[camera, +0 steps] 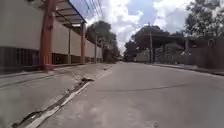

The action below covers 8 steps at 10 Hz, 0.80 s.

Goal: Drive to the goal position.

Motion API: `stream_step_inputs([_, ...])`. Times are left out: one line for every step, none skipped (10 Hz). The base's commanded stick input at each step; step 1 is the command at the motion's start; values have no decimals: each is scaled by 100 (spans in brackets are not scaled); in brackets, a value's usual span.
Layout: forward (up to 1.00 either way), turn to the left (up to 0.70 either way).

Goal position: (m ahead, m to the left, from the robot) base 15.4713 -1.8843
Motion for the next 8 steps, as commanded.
stream_step_inputs([100, 0])
stream_step_inputs([100, -1])
stream_step_inputs([100, -8])
stream_step_inputs([100, -30])
stream_step_inputs([100, -38])
stream_step_inputs([100, -40])
stream_step_inputs([100, -31])
stream_step_inputs([100, -12])
